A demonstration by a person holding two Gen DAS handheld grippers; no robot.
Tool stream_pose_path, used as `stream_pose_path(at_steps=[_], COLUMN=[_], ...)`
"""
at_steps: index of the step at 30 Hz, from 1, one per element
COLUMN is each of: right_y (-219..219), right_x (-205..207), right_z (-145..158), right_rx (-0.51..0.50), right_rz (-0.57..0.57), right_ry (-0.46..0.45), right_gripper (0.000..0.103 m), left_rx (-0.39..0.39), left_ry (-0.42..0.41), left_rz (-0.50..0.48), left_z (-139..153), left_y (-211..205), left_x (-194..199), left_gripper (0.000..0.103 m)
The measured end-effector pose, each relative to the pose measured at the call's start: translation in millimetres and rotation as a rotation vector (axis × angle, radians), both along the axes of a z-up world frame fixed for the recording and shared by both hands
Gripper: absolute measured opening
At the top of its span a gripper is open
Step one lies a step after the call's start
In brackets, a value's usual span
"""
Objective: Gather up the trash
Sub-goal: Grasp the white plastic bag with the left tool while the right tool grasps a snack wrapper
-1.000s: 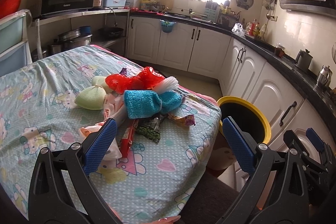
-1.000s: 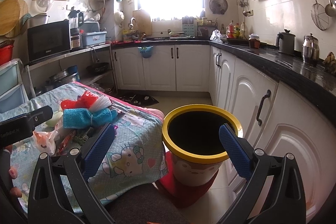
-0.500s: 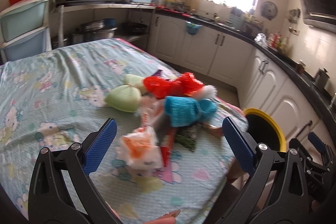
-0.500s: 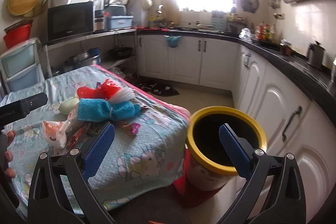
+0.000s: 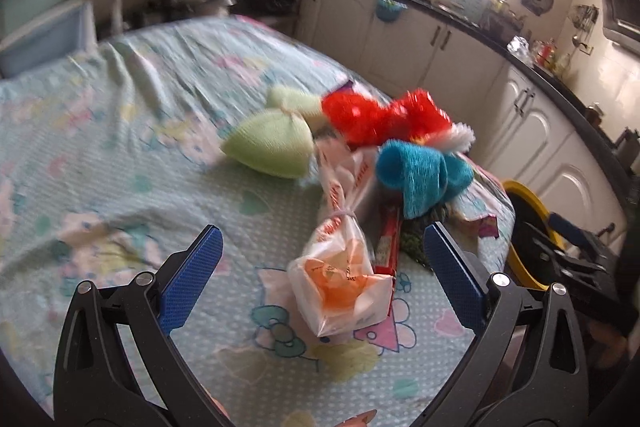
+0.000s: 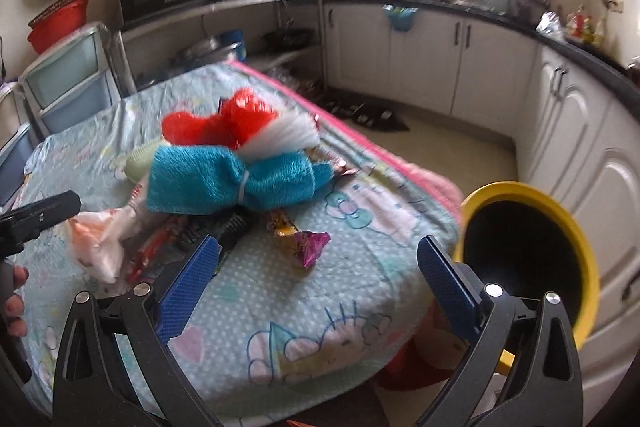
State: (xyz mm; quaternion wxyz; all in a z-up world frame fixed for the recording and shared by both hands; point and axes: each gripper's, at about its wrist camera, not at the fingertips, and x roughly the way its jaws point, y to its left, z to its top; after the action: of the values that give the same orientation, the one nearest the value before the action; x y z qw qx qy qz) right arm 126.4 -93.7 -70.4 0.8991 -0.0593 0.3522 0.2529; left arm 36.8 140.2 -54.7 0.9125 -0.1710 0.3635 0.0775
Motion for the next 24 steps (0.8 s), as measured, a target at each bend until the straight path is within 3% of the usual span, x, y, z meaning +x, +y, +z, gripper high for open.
stream_pose_path(at_steps=[4,6,8,13,17,21,24], right_y=[8.7,10.9,15.0,19.2,20.5,18.6,15.4], right_x=[23.6,32.6,42.1,57.7,56.2,50.3,43.8], right_z=[-19.9,-26.6,-32.9,-45.7,-47.6,-45.3,-42.6], right_rx=[0.002,0.009,0.023,0.069,0.067,0.074,0.074], right_rz=[0.035,0.047,0.066,0.087,0.107,0.12,0.136], right_ry=[0.071,0.093,0.125,0.217,0.224,0.227,0.236], right_gripper=[0.097,0.093,0.077,0.054,0.033,0.026,0.025], left_rx=[-0.134,-0.149,-0.158,-0.197,-0.211,-0.232,-0.224], left_ry=[0.048,0.048,0.048,0.041,0.036,0.036,0.039], left_rz=[-0.04,-0.049,-0.055,-0.054,-0.073,-0.09,-0.106], left_z=[-19.4,-24.3,-28.7,-35.0,-34.9,-36.0,-35.2], left_y=[7.0,7.3,8.1,14.3,12.3,10.7,10.4], left_x=[13.7,16.5,17.7,17.6,16.9,16.8,12.4], left_gripper=[0.092,0.092,0.092,0.09,0.065,0.049,0.042])
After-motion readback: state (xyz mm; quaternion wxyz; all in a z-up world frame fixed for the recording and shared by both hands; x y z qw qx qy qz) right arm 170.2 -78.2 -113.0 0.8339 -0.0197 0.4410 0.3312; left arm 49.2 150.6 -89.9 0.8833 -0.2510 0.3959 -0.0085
